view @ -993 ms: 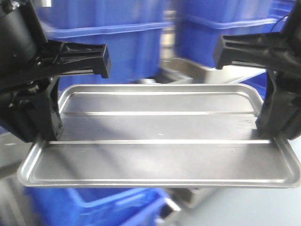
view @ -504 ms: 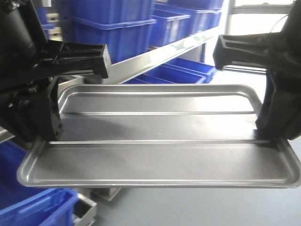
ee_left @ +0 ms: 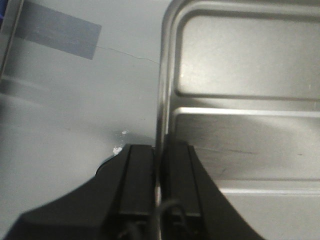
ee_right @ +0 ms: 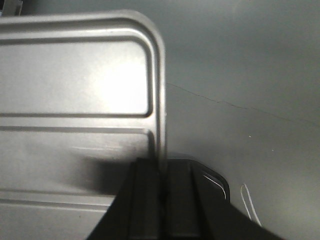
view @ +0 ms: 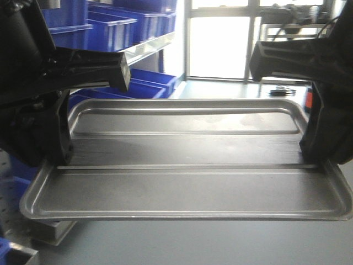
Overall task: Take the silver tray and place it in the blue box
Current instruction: 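Hold the tray level in both grippers while the base drives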
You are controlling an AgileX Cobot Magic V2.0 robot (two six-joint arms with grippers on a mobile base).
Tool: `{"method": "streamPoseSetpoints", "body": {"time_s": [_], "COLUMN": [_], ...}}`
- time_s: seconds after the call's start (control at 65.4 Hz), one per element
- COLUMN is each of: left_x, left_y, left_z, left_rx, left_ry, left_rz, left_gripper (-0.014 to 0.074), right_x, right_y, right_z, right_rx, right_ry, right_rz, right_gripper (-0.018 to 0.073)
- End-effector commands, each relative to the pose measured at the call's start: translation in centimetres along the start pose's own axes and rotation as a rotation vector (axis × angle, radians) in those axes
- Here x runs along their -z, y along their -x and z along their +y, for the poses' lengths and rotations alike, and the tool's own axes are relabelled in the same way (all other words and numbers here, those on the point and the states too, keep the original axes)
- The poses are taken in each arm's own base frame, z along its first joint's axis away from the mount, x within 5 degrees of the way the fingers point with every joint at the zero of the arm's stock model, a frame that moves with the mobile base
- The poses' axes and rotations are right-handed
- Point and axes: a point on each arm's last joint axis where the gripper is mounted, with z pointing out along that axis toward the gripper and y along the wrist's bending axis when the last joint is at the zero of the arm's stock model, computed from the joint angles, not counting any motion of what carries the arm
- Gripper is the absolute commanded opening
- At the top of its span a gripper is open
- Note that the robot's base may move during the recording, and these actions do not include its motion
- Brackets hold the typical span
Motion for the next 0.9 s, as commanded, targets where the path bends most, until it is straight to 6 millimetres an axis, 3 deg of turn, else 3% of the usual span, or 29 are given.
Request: {"method": "streamPoseSetpoints", "body": {"time_s": [0.0, 0.886], "left_x": [1.45, 1.45], "left_y": [0.63, 0.63], "left_z": [0.06, 0.06], "left_rx": [-0.007, -0.007], "left_ry": [-0.021, -0.021], "left_rz": [-0.053, -0.053], "left_gripper": [-0.0006, -0.0006], "right_x": [0.95, 0.95], "right_y": [0.78, 0.78], "right_z": [0.06, 0.06], "right_rx": [0.027, 0.027], "right_ry": [0.011, 0.011], "right_rz": [-0.061, -0.061], "right_gripper": [0.0068, 0.0068]}}
